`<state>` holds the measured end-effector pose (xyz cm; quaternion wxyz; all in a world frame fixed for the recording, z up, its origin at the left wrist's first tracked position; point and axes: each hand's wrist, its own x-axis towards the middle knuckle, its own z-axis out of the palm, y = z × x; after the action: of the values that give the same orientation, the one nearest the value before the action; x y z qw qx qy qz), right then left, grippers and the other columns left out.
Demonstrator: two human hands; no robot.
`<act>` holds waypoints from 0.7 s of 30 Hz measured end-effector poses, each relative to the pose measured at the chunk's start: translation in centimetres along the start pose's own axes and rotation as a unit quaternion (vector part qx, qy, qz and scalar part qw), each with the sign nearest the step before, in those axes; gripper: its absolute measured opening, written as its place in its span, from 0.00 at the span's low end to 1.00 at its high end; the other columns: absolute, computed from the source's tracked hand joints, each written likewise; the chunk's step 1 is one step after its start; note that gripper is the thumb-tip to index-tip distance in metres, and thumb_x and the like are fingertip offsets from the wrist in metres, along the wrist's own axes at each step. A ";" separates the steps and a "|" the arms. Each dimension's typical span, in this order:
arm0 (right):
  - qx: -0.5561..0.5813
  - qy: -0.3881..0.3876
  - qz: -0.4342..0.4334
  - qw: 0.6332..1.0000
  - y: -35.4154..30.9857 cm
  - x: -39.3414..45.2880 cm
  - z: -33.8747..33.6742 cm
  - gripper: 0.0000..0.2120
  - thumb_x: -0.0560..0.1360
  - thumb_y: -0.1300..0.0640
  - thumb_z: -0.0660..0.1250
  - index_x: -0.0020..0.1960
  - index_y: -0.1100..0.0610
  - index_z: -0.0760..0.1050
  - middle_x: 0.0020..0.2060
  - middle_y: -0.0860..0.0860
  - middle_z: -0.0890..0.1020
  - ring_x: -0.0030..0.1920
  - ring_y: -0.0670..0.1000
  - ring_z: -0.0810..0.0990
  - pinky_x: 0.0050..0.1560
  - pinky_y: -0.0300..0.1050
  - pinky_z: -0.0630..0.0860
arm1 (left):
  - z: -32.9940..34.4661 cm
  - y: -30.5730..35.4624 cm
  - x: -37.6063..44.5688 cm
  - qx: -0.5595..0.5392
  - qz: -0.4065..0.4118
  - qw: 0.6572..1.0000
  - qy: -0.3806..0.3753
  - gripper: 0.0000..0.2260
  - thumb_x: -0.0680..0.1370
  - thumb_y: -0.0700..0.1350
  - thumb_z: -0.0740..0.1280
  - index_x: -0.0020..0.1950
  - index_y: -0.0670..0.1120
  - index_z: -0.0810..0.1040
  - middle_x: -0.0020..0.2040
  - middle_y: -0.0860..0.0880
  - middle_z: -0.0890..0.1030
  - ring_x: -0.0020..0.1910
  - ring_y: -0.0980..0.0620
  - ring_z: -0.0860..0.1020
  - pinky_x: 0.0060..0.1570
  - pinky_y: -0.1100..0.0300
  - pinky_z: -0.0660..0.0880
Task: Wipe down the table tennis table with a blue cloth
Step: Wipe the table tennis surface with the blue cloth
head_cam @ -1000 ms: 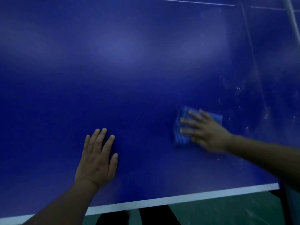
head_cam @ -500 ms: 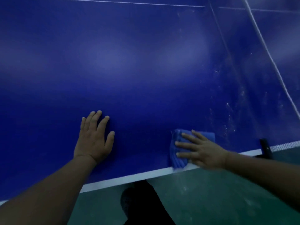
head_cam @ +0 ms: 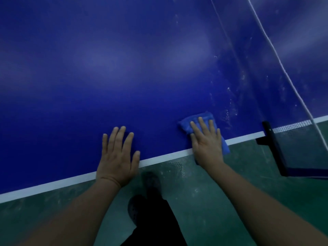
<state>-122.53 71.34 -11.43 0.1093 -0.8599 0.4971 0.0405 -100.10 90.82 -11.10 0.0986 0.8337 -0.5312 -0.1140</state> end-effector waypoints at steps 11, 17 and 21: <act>0.013 -0.015 -0.041 0.999 -4.8 2.3 0.5 0.24 0.83 0.44 0.48 0.79 0.42 0.55 0.80 0.46 0.52 0.80 0.54 0.43 0.76 0.57 0.39 | 0.1 0.3 0.2 0.032 -0.003 0.999 -0.031 0.29 0.79 0.57 0.52 0.72 0.40 0.70 0.75 0.39 0.66 0.76 0.40 0.60 0.75 0.38 0.50; 0.027 0.021 0.168 0.985 2.9 0.6 -0.8 0.24 0.84 0.45 0.49 0.80 0.46 0.56 0.81 0.48 0.52 0.80 0.57 0.44 0.78 0.60 0.43 | 0.4 0.5 0.3 0.038 -0.006 0.999 -0.020 0.30 0.79 0.58 0.51 0.72 0.40 0.71 0.75 0.39 0.67 0.76 0.39 0.60 0.76 0.38 0.50; -0.004 0.006 0.018 1.000 -3.6 3.3 0.0 0.25 0.83 0.45 0.48 0.80 0.43 0.53 0.81 0.48 0.50 0.80 0.57 0.42 0.76 0.59 0.38 | 0.2 1.2 0.1 0.030 -0.027 0.999 0.000 0.29 0.78 0.57 0.52 0.70 0.40 0.73 0.73 0.39 0.68 0.75 0.40 0.62 0.75 0.36 0.50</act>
<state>-117.78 70.26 -11.50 0.1026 -0.8512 0.5132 0.0394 -101.17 90.19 -11.00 0.0701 0.8502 -0.5120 -0.1005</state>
